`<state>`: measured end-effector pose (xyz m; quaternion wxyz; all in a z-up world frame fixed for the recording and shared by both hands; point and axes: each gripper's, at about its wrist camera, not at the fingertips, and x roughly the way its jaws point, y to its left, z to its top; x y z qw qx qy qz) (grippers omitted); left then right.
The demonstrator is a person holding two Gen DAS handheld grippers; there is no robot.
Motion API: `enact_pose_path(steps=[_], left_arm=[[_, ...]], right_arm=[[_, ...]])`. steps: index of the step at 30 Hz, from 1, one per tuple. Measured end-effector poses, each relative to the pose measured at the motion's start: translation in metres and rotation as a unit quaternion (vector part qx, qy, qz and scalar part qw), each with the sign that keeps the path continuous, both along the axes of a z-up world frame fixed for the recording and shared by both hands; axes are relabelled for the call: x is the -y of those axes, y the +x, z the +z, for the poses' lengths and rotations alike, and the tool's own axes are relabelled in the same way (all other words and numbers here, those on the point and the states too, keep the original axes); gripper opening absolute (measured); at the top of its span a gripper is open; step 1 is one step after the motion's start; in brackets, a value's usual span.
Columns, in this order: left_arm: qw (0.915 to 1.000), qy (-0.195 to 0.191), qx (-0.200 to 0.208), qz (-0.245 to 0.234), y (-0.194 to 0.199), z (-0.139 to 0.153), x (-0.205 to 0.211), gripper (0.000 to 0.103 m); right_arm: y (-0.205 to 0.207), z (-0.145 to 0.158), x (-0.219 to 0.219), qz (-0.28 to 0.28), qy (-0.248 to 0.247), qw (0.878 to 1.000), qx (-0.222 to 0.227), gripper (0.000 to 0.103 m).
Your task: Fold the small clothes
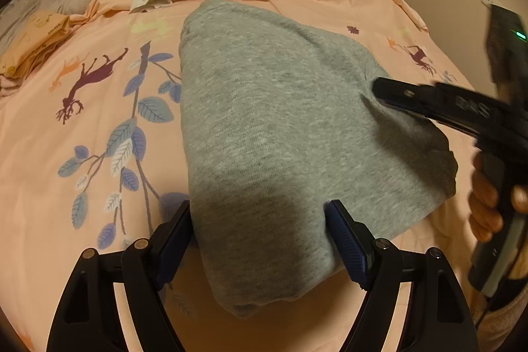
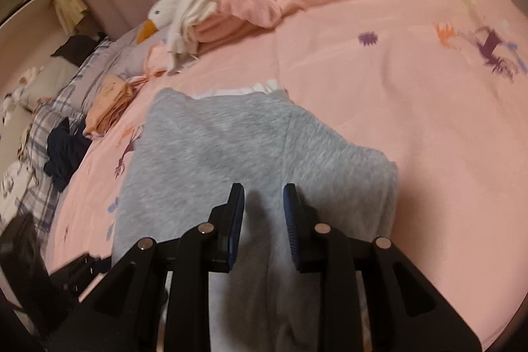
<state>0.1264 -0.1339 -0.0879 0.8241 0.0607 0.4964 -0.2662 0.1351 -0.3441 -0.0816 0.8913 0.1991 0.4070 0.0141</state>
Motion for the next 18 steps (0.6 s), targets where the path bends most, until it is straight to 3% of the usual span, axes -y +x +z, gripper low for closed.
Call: enact_pose_path(steps=[9,18], left_arm=[[1.0000,0.005,0.003,0.000,-0.001,0.000,0.000,0.080],[0.9999,0.010,0.005,-0.002,-0.001,0.001,0.002,0.080]], right_arm=[[-0.050,0.016,-0.023,0.061,-0.049,0.996,0.052,0.025],[-0.063,-0.015,-0.029,0.065,-0.062,0.996,0.019,0.020]])
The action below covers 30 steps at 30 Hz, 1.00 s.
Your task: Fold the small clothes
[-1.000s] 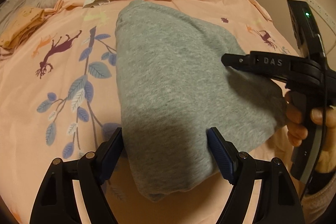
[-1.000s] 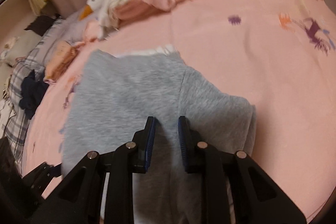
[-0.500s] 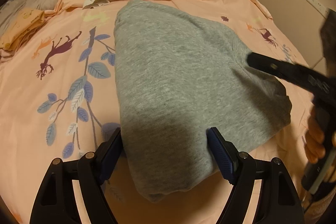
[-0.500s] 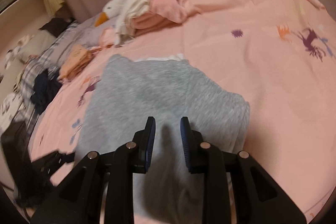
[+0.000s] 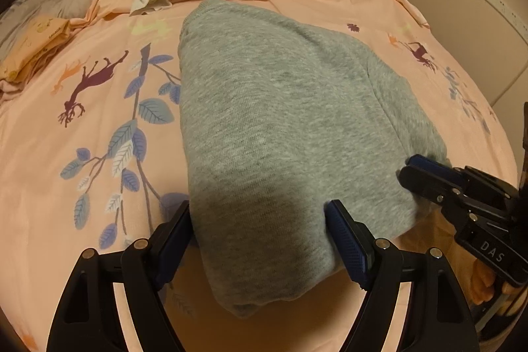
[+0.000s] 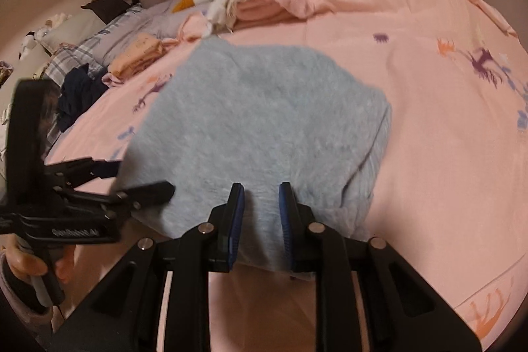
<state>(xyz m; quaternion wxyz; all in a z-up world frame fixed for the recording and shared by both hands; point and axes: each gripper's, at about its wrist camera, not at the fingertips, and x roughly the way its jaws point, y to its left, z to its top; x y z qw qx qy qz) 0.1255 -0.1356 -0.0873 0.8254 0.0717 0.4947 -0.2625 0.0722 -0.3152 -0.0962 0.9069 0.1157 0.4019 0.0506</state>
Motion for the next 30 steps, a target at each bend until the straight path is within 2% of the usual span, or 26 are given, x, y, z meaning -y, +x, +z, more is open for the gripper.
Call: enact_pose_path(steps=[12,22,26,30], left_arm=[[1.0000,-0.001,0.001,-0.001,0.000,-0.001,-0.001,0.080],[1.0000,0.002,0.004,-0.001,-0.002,-0.001,0.000,0.080],[1.0000,0.002,0.005,-0.001,-0.002,-0.001,0.000,0.080],[1.0000,0.003,0.004,-0.003,-0.001,-0.002,-0.001,0.080]], right_arm=[[-0.021,0.009,-0.001,0.000,0.008,1.000,0.018,0.022],[-0.022,-0.002,-0.002,0.003,0.005,1.000,0.003,0.021],[-0.024,0.005,0.001,0.003,0.019,1.000,0.005,0.023],[-0.027,0.016,0.009,-0.004,0.045,0.999,0.030,0.026]])
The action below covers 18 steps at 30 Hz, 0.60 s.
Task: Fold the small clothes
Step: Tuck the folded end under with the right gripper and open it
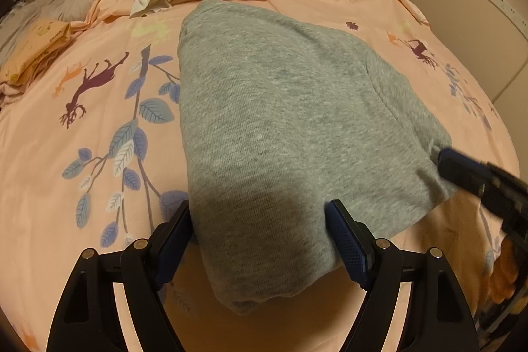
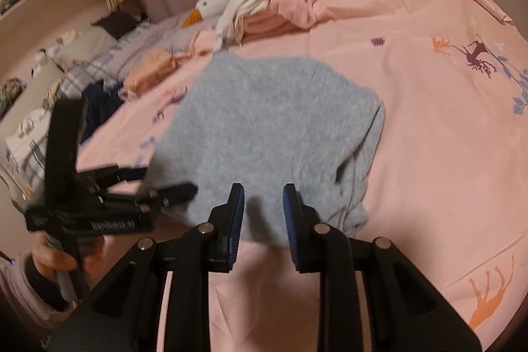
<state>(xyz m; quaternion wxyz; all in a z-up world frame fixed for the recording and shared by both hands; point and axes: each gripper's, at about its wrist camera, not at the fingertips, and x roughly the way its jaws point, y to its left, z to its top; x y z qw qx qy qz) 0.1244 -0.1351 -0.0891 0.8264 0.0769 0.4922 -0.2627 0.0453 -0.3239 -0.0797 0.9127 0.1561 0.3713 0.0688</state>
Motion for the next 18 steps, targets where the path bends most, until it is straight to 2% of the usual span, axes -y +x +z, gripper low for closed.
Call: enact_pose_path(steps=[2,5,7,11,18], left_arm=[[1.0000,-0.004,-0.004,0.000,0.001,0.001,-0.001,0.080],[0.9994,-0.029,-0.019,0.006,0.006,0.004,-0.009,0.080],[0.9985,-0.046,-0.027,0.014,0.010,0.007,-0.016,0.080],[0.9981,-0.051,-0.024,0.023,0.012,0.011,-0.019,0.080],[0.9972,-0.059,-0.016,0.044,0.021,0.019,-0.023,0.080]], right_arm=[[0.005,0.001,0.011,-0.019,0.018,1.000,-0.002,0.026],[0.009,-0.003,0.032,-0.046,0.090,0.995,-0.007,0.031],[0.007,-0.004,0.042,-0.053,0.131,0.990,-0.002,0.046],[0.002,-0.002,0.049,-0.075,0.134,0.988,0.000,0.055],[0.003,-0.007,0.065,-0.090,0.144,0.985,-0.014,0.058]])
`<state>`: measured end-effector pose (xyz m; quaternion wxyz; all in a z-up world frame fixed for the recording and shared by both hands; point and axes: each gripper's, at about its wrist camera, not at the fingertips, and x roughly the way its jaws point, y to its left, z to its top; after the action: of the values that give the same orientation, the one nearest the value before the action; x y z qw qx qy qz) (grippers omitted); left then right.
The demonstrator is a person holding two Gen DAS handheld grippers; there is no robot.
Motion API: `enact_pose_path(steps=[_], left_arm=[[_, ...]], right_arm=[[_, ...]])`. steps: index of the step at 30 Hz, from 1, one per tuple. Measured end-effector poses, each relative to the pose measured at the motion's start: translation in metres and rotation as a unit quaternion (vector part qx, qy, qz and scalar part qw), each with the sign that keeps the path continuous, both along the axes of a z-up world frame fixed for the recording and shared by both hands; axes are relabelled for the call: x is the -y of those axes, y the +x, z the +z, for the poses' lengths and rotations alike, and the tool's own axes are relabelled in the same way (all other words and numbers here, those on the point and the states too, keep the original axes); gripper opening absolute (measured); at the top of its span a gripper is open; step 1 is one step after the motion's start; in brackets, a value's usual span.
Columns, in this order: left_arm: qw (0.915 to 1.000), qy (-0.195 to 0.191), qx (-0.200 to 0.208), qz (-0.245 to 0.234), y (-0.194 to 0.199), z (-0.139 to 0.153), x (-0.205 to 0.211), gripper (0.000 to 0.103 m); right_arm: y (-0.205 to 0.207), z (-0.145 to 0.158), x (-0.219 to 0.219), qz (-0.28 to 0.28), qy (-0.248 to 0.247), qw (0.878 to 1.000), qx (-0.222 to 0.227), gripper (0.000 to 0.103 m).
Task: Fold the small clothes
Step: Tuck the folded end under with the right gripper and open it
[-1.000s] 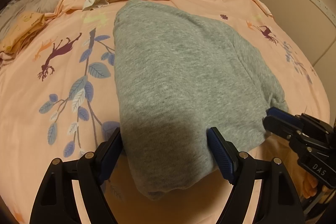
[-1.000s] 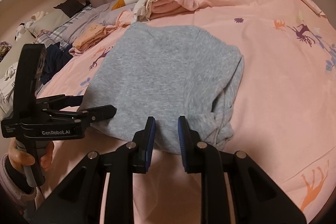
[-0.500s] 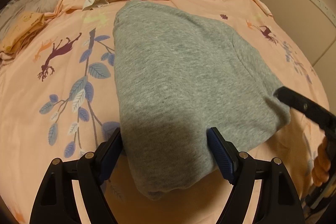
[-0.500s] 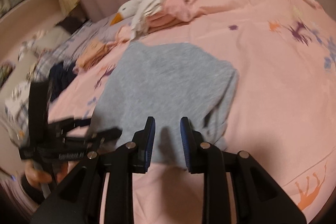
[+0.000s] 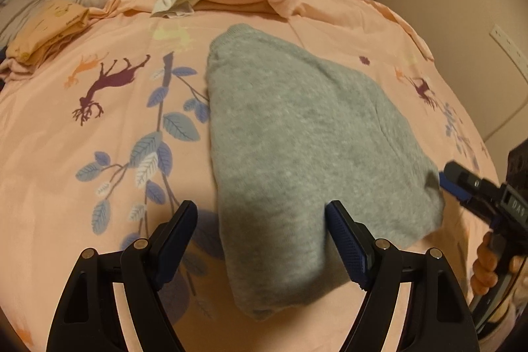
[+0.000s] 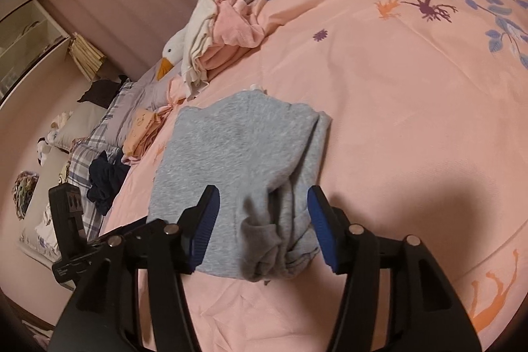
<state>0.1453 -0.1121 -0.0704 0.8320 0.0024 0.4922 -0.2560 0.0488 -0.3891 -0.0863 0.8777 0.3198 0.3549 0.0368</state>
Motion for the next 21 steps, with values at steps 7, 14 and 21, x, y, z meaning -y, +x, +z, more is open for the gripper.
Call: enact_pose_path(steps=[7,14,21], left_arm=[[0.9997,-0.008,-0.020,0.009,0.012,-0.005,-0.001,0.080],[0.9990,-0.022,-0.037,0.010,0.021,-0.009,-0.004,0.082],[0.9961,-0.054,-0.067,0.019,0.033,-0.017,-0.008,0.085]], right_arm=[[0.007,-0.009,0.008,0.004,0.024,0.999,-0.025,0.066],[0.015,-0.015,0.008,0.016,0.025,0.999,-0.042,0.070],[0.028,-0.022,0.009,0.026,0.030,0.997,-0.059,0.072]])
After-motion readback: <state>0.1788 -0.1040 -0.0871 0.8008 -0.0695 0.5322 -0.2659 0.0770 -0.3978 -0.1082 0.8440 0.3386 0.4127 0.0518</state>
